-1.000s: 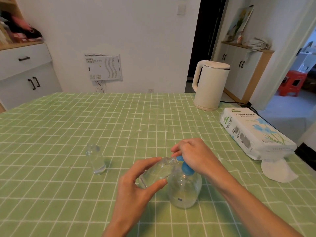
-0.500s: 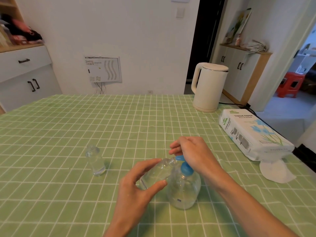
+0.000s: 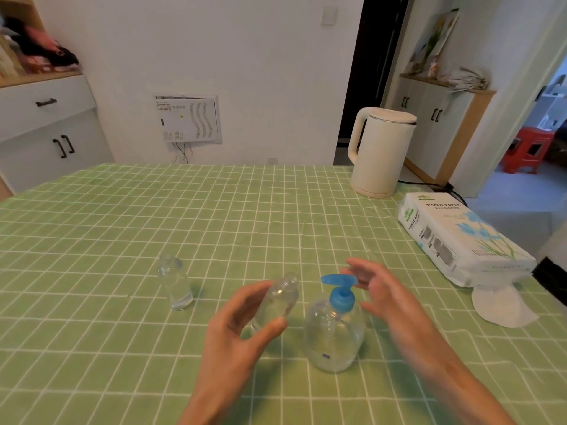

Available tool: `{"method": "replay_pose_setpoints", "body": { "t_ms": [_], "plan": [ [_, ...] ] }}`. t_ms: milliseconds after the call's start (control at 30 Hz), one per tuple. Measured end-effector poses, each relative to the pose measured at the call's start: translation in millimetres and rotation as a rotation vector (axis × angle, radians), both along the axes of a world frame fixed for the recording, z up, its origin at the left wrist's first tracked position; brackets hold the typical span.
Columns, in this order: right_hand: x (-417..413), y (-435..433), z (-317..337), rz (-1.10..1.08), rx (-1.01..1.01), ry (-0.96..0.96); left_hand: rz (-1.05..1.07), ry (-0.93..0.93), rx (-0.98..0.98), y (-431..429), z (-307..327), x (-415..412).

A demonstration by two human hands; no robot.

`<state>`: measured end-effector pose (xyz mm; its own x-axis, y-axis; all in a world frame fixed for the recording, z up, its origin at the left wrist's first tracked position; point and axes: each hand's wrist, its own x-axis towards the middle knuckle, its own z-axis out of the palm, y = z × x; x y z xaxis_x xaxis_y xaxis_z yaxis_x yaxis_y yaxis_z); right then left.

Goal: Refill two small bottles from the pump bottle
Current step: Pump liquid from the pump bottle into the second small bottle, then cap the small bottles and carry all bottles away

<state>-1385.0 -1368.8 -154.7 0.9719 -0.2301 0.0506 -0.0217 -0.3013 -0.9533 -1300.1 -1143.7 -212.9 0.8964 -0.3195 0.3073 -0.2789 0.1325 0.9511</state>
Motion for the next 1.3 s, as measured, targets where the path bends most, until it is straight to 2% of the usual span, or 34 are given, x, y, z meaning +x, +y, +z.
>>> {"method": "replay_pose_setpoints", "body": {
  "t_ms": [133, 267, 467, 667, 900, 1033, 1167, 1233, 1300],
  "plan": [
    [-19, 4, -29, 0.142, -0.247, 0.216, 0.034, 0.030, 0.006, 9, -9, 4],
    [-12, 6, -51, 0.008, -0.405, 0.090, 0.014, 0.075, 0.004, 12, -13, 3],
    [21, -5, -54, -0.032, -0.415, 0.016, -0.008, 0.145, -0.008, 17, -12, -1],
    [51, -17, -49, -0.007, -0.390, 0.052, -0.009, 0.155, 0.006, 20, -12, 0],
    [47, -17, -42, 0.022, -0.388, 0.062, -0.007, 0.142, 0.005, 20, -18, 3],
    [34, -39, -31, -0.121, -0.606, 0.117, 0.001, 0.132, 0.020, 22, -21, 4],
    [18, -63, -23, -0.219, -0.897, 0.380, -0.001, 0.112, 0.060, 22, -22, 1],
    [12, -67, -27, -0.227, -0.985, 0.460, -0.004, 0.108, 0.066, 21, -23, -1],
    [8, -69, -34, -0.239, -1.028, 0.463, -0.012, 0.095, 0.081, 20, -23, -3]
  ]
}}
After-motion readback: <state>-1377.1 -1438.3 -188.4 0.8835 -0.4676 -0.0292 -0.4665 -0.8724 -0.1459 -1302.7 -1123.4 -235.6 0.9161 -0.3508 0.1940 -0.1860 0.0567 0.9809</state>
